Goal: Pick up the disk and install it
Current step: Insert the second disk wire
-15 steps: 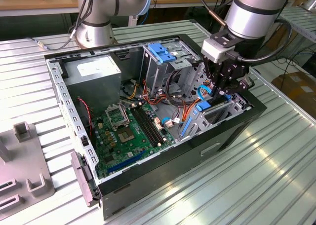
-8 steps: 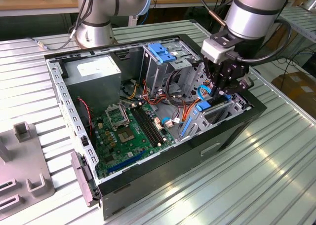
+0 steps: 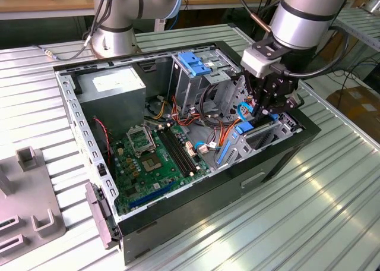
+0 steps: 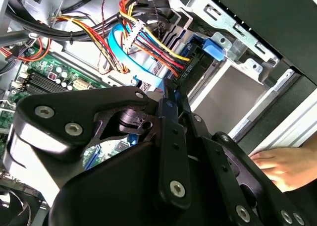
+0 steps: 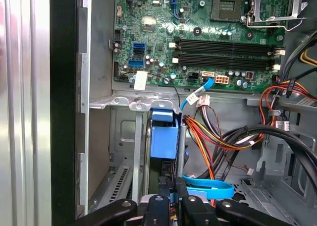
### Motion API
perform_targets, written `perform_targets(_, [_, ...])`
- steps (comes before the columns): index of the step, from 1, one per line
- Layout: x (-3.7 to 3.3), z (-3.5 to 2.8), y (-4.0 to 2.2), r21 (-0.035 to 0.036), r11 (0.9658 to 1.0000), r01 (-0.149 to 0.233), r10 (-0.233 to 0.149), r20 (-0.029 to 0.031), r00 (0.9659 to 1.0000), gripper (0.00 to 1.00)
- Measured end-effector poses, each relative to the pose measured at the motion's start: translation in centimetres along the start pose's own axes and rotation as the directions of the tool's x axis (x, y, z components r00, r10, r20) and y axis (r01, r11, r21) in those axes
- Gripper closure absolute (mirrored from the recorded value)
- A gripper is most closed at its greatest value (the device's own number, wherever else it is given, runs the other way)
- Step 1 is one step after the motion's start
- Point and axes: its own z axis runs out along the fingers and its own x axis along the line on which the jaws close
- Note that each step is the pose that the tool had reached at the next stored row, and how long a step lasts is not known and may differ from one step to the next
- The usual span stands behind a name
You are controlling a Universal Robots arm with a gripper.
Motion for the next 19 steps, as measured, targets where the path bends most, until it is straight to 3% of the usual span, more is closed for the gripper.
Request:
perform_targets(4, [0.02,0.4,0.05,-0.0001,1.0,0.0,0.0,-0.0001,1.0,0.84])
perform_targets(11, [0.02,0.35,0.04,0.0005,1.0,0.0,0.0,0.0012,1.0,0.83])
perform_targets(12, [0.05,-0.11,-0.01,0.0004,1.0,0.0,0.0,0.0005,1.0,0.76])
perform_targets(14, [0.11,-1.52,-0.22,0.0004,1.0,0.0,0.0,0.0003,1.0,0.76])
perform_targets(15, [0.13,-1.84,-0.27,0.0004,1.0,0.0,0.0,0.0003,1.0,0.76])
perform_targets(16, [0.12,-1.84,-0.27,0.0004,1.0,0.0,0.0,0.0004,1.0,0.78])
perform_targets(17, [0.13,-1.84,-0.27,0.0004,1.0,0.0,0.0,0.0004,1.0,0.9])
perform_targets(19, [0.13,-1.85,-0.27,0.0004,1.0,0.0,0.0,0.0004,1.0,0.9])
